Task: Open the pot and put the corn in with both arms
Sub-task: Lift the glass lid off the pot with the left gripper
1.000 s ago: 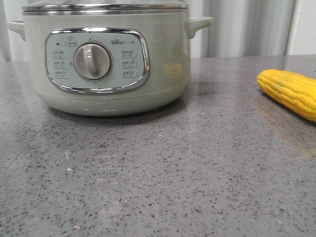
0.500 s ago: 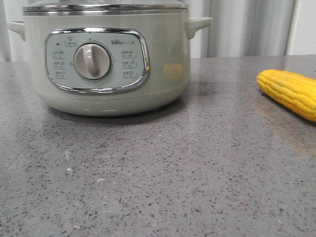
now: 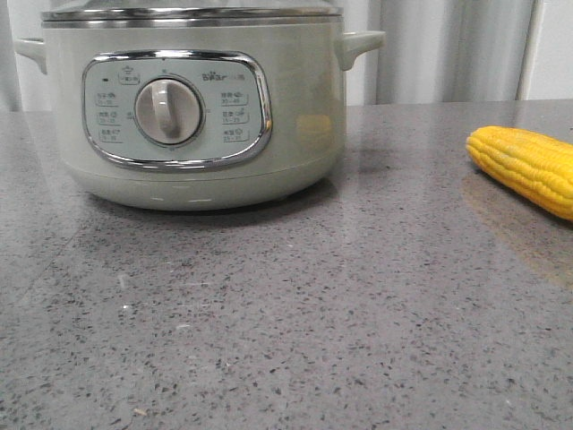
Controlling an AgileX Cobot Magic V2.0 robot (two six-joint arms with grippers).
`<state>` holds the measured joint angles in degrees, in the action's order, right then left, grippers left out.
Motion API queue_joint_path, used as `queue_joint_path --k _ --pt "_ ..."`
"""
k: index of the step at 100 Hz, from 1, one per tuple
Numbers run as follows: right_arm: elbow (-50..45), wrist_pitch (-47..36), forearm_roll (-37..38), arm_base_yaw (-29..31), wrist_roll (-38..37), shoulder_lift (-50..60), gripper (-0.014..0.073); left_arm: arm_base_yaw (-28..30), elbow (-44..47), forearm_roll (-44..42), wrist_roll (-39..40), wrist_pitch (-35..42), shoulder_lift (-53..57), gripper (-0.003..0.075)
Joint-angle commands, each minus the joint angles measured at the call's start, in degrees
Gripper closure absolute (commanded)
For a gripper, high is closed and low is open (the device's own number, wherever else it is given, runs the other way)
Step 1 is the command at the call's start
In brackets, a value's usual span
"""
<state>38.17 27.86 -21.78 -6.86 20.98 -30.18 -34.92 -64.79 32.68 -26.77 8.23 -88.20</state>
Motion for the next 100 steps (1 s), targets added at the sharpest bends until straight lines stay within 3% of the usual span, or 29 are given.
queue_joint_path --k 1,14,28,58,69,81,100 --pt "2.1 -3.9 -0.2 0.3 0.3 -0.5 0.0135 -0.5 -1.6 0.3 0.1 3.6 2.2 0.0367" --pt "2.1 -3.8 -0.2 0.3 0.3 -0.5 0.0135 -0.5 -1.7 0.3 0.1 3.7 3.4 0.05" --pt "2.1 -4.0 -0.2 0.3 0.3 -0.5 0.0135 -0.5 -3.6 0.3 0.1 3.7 5.2 0.0575" --pt "2.1 -4.0 -0.2 0.3 0.3 -0.5 0.0135 2.9 -9.5 -1.4 -2.6 3.5 13.3 0.0579" --pt "2.1 -3.9 -0.2 0.3 0.3 -0.5 0.0135 7.3 -9.2 -1.5 -2.6 -2.0 17.5 0.0579" --pt "2.1 -3.4 -0.2 0.3 0.3 -0.5 0.0135 13.8 -5.1 -1.9 -2.6 -4.2 22.1 0.0579" --pt "2.1 -3.3 -0.2 0.3 0.3 -0.5 0.0135 23.4 8.0 -1.9 -2.6 -1.3 29.2 0.0579"
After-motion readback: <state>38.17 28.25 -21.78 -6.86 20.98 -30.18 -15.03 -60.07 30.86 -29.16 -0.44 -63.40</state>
